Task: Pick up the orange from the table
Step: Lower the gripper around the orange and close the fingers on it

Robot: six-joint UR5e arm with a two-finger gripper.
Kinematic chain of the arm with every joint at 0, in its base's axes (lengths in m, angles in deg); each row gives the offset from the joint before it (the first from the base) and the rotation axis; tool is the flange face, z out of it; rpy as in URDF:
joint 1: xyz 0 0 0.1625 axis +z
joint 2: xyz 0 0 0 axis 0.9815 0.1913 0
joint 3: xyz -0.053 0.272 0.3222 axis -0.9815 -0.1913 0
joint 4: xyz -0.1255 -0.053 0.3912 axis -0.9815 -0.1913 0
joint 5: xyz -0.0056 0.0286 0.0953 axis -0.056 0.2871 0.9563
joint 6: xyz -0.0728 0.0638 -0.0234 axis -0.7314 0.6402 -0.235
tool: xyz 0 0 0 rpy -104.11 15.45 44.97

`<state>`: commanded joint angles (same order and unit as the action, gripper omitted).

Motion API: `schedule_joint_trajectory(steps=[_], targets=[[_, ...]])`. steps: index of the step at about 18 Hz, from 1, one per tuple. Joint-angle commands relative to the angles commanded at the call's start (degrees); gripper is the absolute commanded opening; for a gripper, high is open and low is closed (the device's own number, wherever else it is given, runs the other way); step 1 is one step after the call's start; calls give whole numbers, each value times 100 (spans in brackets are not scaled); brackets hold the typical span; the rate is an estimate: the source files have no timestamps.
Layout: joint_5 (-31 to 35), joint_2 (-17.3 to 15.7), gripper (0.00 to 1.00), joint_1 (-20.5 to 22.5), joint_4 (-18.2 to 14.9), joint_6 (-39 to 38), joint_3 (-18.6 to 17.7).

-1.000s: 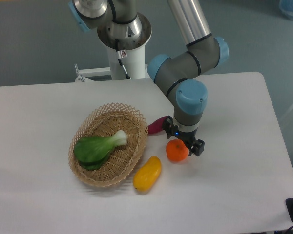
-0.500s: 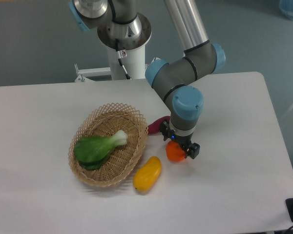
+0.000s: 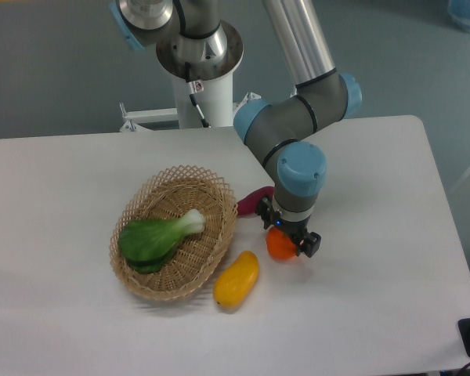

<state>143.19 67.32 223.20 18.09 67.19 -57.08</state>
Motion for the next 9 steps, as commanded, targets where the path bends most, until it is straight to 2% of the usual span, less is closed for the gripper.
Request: schedule_joint_trajectory(steps=[7, 9], targets=[[-9, -35, 60, 9, 0, 52, 26], [-9, -79, 60, 17, 0, 61, 140]])
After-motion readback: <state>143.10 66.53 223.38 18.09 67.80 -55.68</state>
